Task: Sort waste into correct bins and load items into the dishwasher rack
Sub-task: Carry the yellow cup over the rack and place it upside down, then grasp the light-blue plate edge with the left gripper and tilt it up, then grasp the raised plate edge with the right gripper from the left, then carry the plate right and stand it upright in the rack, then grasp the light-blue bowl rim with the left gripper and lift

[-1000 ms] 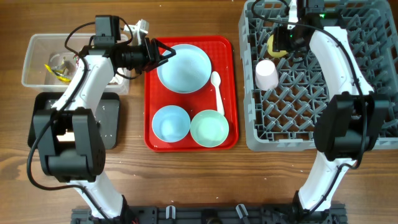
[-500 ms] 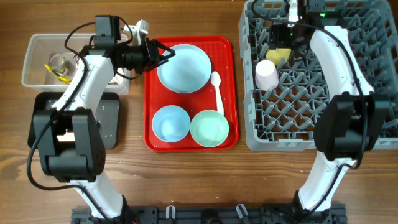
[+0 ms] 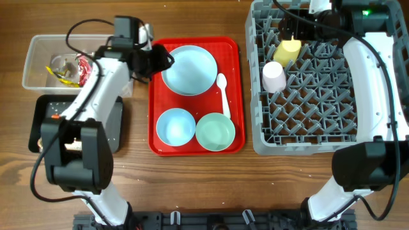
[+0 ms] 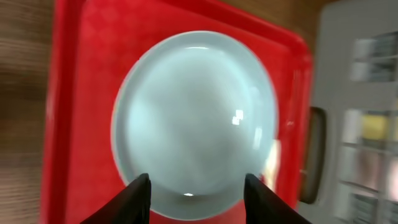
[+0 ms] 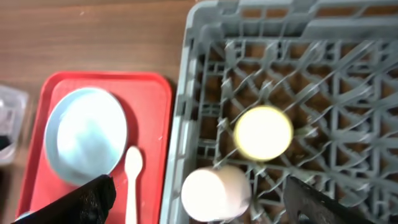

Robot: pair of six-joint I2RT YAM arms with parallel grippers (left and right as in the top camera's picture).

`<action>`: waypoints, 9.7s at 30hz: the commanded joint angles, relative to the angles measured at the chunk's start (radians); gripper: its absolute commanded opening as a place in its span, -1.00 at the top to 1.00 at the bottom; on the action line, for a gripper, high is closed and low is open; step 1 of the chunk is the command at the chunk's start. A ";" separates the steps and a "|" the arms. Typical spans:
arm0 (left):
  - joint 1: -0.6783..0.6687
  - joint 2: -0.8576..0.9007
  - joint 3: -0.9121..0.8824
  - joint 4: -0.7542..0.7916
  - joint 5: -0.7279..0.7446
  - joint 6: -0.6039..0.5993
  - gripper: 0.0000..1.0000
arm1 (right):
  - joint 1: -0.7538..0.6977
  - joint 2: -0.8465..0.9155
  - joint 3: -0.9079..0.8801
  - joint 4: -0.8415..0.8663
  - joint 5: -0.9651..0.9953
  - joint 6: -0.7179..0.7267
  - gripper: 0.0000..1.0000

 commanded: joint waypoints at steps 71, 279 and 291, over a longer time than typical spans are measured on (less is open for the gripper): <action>-0.135 -0.158 0.001 0.042 -0.040 -0.037 0.92 | 0.151 0.013 -0.025 -0.090 -0.108 -0.060 -0.60; -0.187 -0.351 -0.134 -0.251 -0.159 -0.064 0.92 | 0.095 -0.053 -0.024 -0.260 -0.284 -0.189 -0.29; -0.326 -0.351 -0.130 -0.128 -0.160 -0.086 0.92 | 0.311 -0.007 -0.024 -0.232 -0.067 -0.117 -0.25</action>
